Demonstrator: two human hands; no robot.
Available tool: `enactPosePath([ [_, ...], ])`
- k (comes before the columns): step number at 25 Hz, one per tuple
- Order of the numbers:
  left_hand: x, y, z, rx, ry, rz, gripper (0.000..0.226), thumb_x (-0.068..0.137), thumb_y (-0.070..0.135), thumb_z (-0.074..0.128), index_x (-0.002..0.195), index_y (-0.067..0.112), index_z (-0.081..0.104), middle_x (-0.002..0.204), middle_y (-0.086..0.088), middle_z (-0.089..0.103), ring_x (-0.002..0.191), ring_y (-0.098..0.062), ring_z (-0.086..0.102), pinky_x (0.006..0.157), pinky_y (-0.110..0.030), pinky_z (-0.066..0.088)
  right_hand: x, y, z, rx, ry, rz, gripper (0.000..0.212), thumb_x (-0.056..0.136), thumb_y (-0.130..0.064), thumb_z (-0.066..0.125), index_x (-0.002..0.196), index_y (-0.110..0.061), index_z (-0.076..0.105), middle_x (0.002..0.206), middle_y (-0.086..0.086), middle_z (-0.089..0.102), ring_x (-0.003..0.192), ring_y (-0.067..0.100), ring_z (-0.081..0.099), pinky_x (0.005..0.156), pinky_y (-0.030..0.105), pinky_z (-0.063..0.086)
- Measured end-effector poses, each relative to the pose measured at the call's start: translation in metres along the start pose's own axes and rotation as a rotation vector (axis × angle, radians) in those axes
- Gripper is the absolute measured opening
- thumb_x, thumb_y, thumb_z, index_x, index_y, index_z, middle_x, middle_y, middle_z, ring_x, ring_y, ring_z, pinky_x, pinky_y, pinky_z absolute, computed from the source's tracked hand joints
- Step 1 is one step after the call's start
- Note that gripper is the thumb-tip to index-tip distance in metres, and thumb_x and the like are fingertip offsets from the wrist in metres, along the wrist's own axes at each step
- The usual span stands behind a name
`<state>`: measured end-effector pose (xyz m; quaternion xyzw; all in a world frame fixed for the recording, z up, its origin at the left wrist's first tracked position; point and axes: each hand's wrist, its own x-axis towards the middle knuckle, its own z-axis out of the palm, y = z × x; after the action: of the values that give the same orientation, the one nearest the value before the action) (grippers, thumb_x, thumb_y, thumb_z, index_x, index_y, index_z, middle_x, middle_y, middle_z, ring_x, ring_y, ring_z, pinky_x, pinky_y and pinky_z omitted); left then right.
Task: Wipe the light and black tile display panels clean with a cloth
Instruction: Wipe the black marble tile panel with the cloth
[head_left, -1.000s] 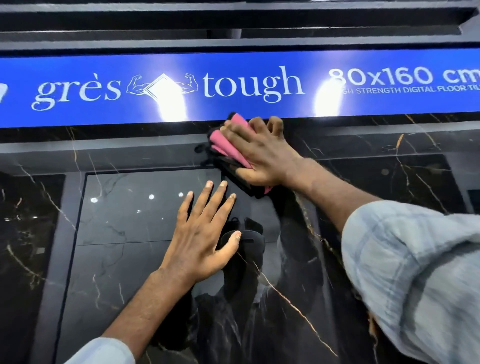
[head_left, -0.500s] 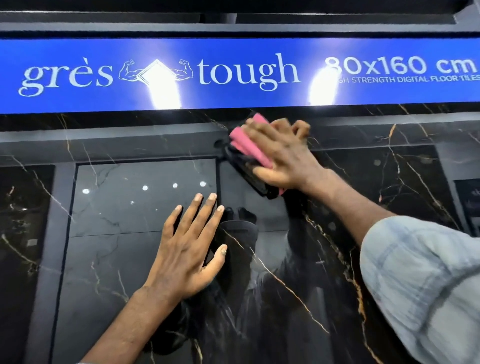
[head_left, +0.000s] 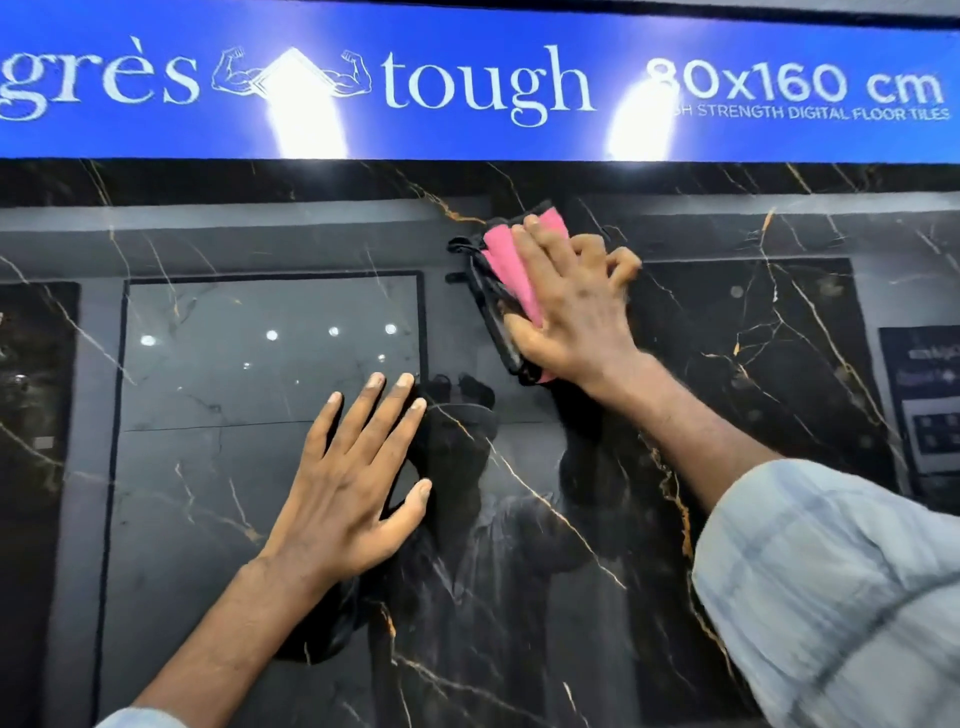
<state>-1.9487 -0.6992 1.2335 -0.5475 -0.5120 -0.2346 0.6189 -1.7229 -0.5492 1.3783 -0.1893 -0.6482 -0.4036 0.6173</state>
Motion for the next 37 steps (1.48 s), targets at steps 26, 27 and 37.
enactPosePath([
  [26,-0.043,0.0,0.001,0.097,-0.021,0.042,0.074,0.098,0.045,0.047,0.16,0.006,0.038,0.171,-0.014,0.024,0.159,-0.032,0.021,0.124,-0.061,0.019,-0.137,-0.073,-0.013,0.156,-0.013,-0.275,0.073,0.086,-0.054,0.057,0.149,-0.018,0.054,0.158,-0.003,0.047,0.118,0.033,0.055,0.088,0.049,0.034],
  [27,-0.049,-0.001,-0.001,0.102,-0.035,0.049,0.075,0.097,0.046,0.048,0.16,0.007,0.038,0.171,-0.012,0.023,0.159,-0.03,0.021,0.124,-0.062,0.017,-0.143,-0.068,-0.016,0.14,-0.062,-0.411,0.072,0.089,-0.057,0.055,0.15,-0.019,0.052,0.159,-0.004,0.045,0.12,0.032,0.055,0.089,0.049,0.033],
  [37,-0.122,0.002,-0.001,0.037,-0.08,0.012,0.074,0.098,0.046,0.048,0.16,0.008,0.037,0.171,-0.015,0.025,0.158,-0.038,0.02,0.123,-0.067,0.019,-0.209,-0.103,-0.024,0.184,-0.146,-0.431,0.086,0.078,-0.054,0.06,0.155,-0.019,0.044,0.162,-0.002,0.041,0.122,0.032,0.051,0.089,0.049,0.034],
])
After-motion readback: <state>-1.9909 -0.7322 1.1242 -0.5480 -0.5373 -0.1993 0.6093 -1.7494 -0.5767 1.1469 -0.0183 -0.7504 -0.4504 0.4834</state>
